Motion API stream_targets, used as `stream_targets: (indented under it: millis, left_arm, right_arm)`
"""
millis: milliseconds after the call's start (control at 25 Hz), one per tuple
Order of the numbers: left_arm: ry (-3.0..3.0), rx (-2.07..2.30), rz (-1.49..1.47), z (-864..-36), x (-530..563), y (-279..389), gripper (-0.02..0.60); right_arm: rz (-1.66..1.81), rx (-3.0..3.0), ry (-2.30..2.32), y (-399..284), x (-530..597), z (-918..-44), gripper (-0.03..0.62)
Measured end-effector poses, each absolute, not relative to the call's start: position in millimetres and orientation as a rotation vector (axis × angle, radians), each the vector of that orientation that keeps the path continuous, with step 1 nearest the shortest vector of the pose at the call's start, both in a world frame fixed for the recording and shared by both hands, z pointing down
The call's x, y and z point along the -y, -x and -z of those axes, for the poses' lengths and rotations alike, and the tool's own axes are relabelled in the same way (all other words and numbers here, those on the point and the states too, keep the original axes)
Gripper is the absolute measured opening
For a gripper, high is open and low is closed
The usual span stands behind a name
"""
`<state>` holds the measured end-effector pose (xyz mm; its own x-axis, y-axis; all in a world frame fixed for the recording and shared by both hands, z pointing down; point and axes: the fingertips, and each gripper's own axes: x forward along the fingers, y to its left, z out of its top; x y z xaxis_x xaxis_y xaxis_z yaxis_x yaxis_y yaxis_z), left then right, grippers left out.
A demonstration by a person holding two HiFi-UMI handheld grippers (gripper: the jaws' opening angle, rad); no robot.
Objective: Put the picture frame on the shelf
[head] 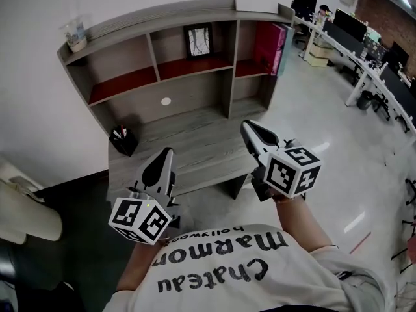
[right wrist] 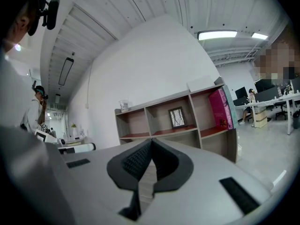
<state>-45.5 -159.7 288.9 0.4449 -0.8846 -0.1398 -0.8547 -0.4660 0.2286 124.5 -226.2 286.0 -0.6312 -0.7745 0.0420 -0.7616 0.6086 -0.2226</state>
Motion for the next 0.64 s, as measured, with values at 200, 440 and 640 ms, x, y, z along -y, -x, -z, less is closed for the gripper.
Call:
stream_targets:
  millis: [200, 440, 640]
  left_arm:
    - [-2.539, 1.585, 0.362, -294, 137, 34, 0.017]
    - [-2.511, 1.62, 0.371, -301, 120, 24, 0.017]
    - [-2.5, 1.631, 0.376, -308, 112, 11, 0.017]
  right_arm:
    - [0.342, -2.787, 1.296, -135, 209, -290, 0.006]
    - [0.349, -2.807, 1.275, -146, 197, -297, 0.006]
    - [0.355, -2.819, 1.271, -160, 190, -306, 0.006]
